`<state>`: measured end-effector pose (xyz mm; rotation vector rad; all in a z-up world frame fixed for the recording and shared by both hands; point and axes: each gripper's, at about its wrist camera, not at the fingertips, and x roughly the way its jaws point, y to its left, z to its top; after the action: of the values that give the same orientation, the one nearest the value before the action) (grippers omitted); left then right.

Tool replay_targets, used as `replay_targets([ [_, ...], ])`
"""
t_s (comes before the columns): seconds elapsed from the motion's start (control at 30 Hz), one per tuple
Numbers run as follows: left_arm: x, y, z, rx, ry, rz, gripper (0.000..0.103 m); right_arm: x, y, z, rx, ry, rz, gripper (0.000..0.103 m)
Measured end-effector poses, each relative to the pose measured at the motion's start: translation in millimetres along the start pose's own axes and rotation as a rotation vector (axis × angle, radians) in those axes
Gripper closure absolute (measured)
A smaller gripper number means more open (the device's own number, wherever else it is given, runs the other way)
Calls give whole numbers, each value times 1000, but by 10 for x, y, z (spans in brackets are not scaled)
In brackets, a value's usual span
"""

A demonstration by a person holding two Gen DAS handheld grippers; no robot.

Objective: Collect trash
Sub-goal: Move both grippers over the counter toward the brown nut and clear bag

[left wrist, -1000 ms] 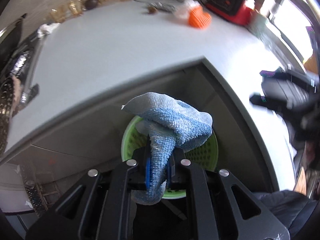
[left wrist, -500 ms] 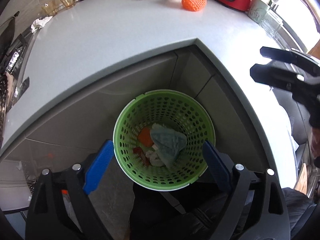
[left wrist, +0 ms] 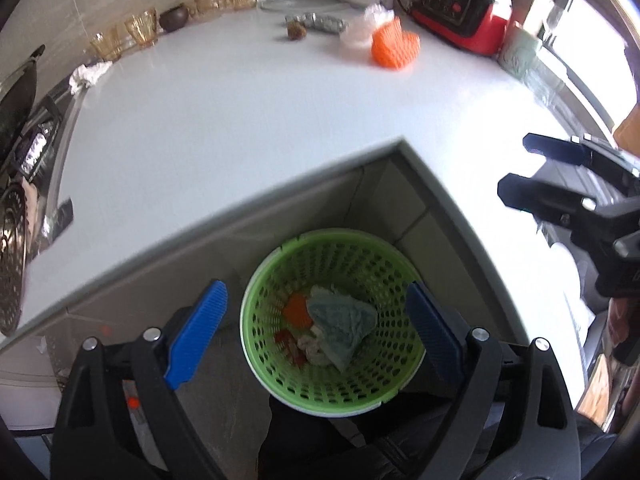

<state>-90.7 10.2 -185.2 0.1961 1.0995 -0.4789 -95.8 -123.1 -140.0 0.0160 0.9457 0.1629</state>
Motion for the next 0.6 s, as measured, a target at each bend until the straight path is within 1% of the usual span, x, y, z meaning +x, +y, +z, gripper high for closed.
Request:
replay_targets([
  [0.13,-91,104,263,-2,-65,8,13,-34,-53,189,17,-37,-26,18],
  [0.2,-110,158,444,2,-96,17,13,-43,-92,276,25,-56,-38,12],
  [0.27,-108,210,622,4,-121,19,13,-54,-138,388,31,-82,-62,11],
  [0.47,27,369,1158,42,-159,7,13,-3,-348,701,80,-133,-119,11],
  [0.6,214,452,1543,68,-171,-26,13,94,-556,875,149,-151,-163,11],
])
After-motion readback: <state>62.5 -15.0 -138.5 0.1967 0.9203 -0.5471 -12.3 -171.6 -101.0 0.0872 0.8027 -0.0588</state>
